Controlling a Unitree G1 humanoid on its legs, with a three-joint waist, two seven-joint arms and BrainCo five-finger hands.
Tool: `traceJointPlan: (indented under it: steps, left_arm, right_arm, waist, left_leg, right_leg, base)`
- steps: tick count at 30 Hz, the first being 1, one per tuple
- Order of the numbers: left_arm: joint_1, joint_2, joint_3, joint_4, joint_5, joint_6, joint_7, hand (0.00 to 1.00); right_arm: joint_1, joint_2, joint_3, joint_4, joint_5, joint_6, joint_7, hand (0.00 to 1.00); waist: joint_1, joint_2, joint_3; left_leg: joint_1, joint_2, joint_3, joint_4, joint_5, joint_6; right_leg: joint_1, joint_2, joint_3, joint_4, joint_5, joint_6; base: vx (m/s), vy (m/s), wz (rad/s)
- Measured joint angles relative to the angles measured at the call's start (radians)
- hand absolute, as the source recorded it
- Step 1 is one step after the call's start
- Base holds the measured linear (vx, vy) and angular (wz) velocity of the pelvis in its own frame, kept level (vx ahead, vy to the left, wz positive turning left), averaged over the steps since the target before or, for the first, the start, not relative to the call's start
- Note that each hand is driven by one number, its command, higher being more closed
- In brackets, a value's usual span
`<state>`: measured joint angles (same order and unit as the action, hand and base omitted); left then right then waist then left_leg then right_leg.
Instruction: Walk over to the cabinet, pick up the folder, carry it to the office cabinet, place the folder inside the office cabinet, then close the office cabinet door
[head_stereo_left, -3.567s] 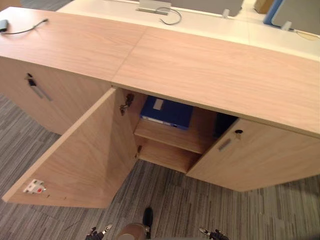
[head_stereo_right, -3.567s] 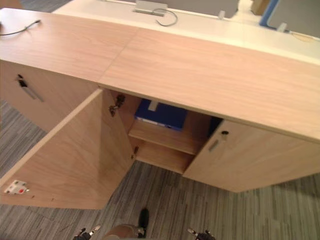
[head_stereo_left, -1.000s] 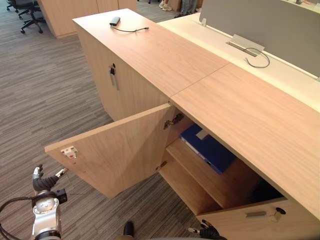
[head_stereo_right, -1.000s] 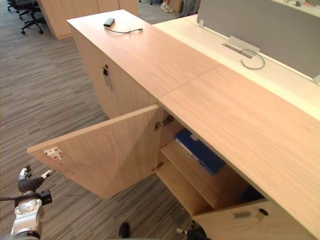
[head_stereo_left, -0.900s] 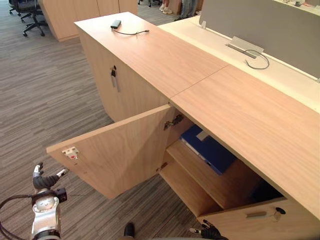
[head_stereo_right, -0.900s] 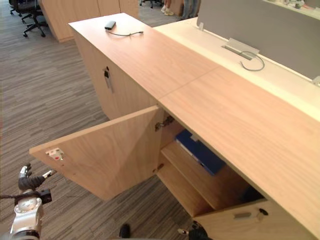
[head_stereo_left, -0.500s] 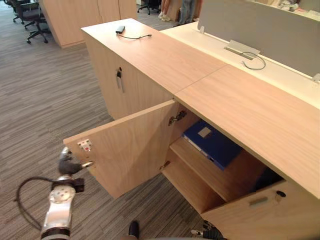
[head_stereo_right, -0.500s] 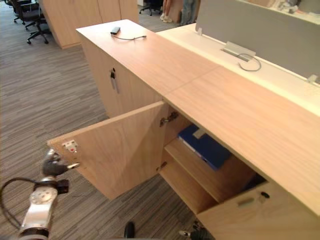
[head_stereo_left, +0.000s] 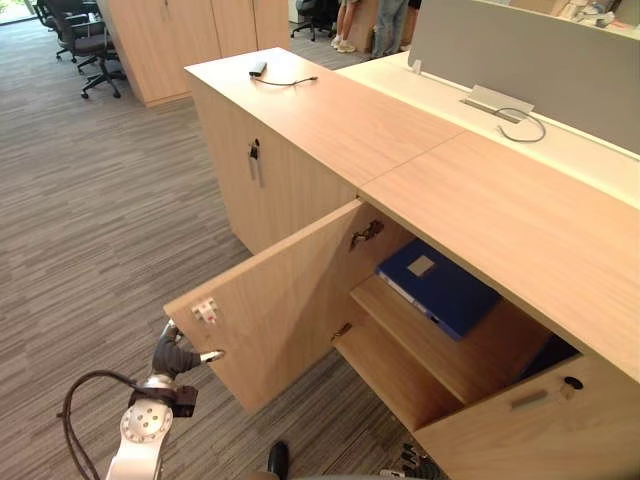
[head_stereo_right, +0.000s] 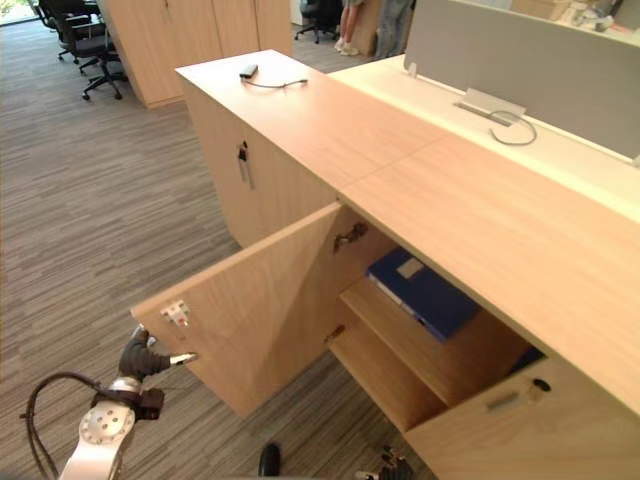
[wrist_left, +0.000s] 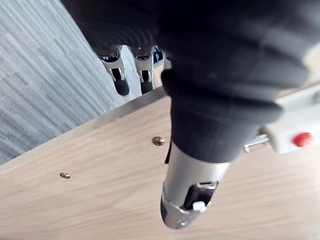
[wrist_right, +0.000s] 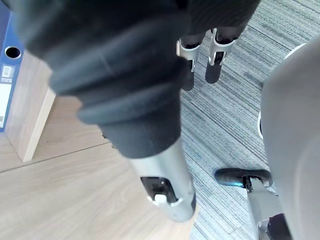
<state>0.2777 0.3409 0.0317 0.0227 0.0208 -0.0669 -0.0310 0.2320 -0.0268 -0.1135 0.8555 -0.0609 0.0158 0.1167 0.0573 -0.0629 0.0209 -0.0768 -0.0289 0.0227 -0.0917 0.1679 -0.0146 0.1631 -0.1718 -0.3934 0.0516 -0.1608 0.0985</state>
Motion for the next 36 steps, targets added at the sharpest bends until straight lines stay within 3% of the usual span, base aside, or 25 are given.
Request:
traceJointPlan:
  steps: [4,9,19,23,29,31,33,34,35,36]
  left_arm:
    - [0.056,0.033,-0.127,-0.038,-0.04,-0.033,-0.067,0.0]
    - [0.075,0.044,-0.233,-0.053,-0.084,-0.042,-0.11,0.0]
    - [0.065,0.034,-0.441,-0.045,-0.11,-0.046,-0.121,0.0]
    - [-0.007,0.031,-0.555,-0.009,-0.11,-0.04,-0.142,0.0]
    - [-0.12,-0.008,-0.671,0.068,-0.142,-0.032,-0.241,0.0]
    - [-0.134,-0.019,-0.681,0.078,-0.15,-0.029,-0.247,0.0]
    - [-0.15,-0.03,-0.648,0.098,-0.17,-0.022,-0.236,0.0]
    - [-0.167,-0.019,-0.633,0.109,-0.185,-0.021,-0.236,0.0]
    - [-0.179,-0.009,-0.631,0.11,-0.193,-0.018,-0.233,0.0]
    - [-0.192,-0.003,-0.629,0.115,-0.201,-0.014,-0.228,0.0]
  right_arm:
    - [-0.012,0.001,0.019,0.006,0.0,0.001,-0.003,0.0]
    - [-0.033,0.003,0.018,0.05,0.001,0.001,-0.013,0.0]
    - [-0.036,0.002,0.023,0.071,0.003,-0.005,-0.02,0.0]
    - [-0.044,0.013,-0.108,0.118,0.007,-0.015,-0.022,0.0]
    - [-0.007,0.011,-0.32,0.239,0.041,-0.002,-0.049,0.0]
    - [0.013,0.016,-0.345,0.242,0.042,0.004,-0.051,0.0]
    - [0.033,0.022,-0.365,0.241,0.046,0.008,-0.052,0.0]
    - [0.037,0.024,-0.366,0.238,0.061,0.008,-0.053,0.0]
    - [0.045,0.026,-0.365,0.238,0.069,0.007,-0.052,0.0]
    - [0.051,0.03,-0.363,0.238,0.076,0.007,-0.052,0.0]
  waist:
    - [0.008,0.001,-0.001]
    - [0.011,0.006,-0.004]
    - [-0.006,0.016,-0.025]
    - [-0.016,0.012,-0.037]
    - [-0.111,0.003,-0.045]
    - [-0.121,0.002,-0.044]
    - [-0.117,0.012,-0.039]
    - [-0.122,0.012,-0.034]
    - [-0.122,0.012,-0.033]
    - [-0.126,0.014,-0.031]
  left_leg:
    - [-0.002,-0.001,0.0,0.003,0.002,0.0]
    - [-0.002,0.019,0.001,-0.002,0.009,-0.006]
    - [-0.016,0.054,0.032,-0.002,0.01,-0.008]
    - [-0.024,0.068,0.092,-0.001,0.012,-0.011]
    - [0.017,0.1,0.267,0.004,-0.014,-0.017]
    - [0.031,0.113,0.309,0.004,-0.024,-0.02]
    - [0.056,0.147,0.399,0.004,-0.05,-0.038]
    - [0.068,0.155,0.429,0.004,-0.061,-0.038]
    - [0.078,0.161,0.45,0.004,-0.063,-0.044]
    - [0.09,0.163,0.463,0.004,-0.065,-0.049]
  right_leg:
    - [0.001,-0.001,0.001,-0.001,0.0,0.0]
    - [-0.007,0.011,0.013,0.004,0.0,-0.001]
    - [-0.063,0.033,0.07,0.039,-0.002,-0.006]
    - [-0.11,0.035,0.131,0.056,0.009,-0.012]
    - [-0.142,0.054,0.296,-0.011,0.087,-0.009]
    - [-0.15,0.06,0.309,-0.02,0.105,-0.008]
    - [-0.181,0.054,0.177,-0.023,0.137,-0.033]
    - [-0.182,0.021,0.021,0.0,0.13,-0.04]
    - [-0.182,-0.003,-0.062,0.021,0.135,-0.045]
    - [-0.181,-0.003,-0.073,0.031,0.143,-0.038]
  base:
    - [0.03,0.001,0.03]
    - [-0.08,0.009,-0.03]
    - [-0.07,0.002,-0.14]
    - [-0.03,0.014,-0.43]
    - [0.01,0.01,-0.88]
    - [-0.01,-0.02,-0.93]
    - [-0.08,-0.07,-1.25]
    - [-0.05,-0.049,-0.94]
    - [0.01,-0.026,-0.7]
    - [0.03,-0.022,-0.49]
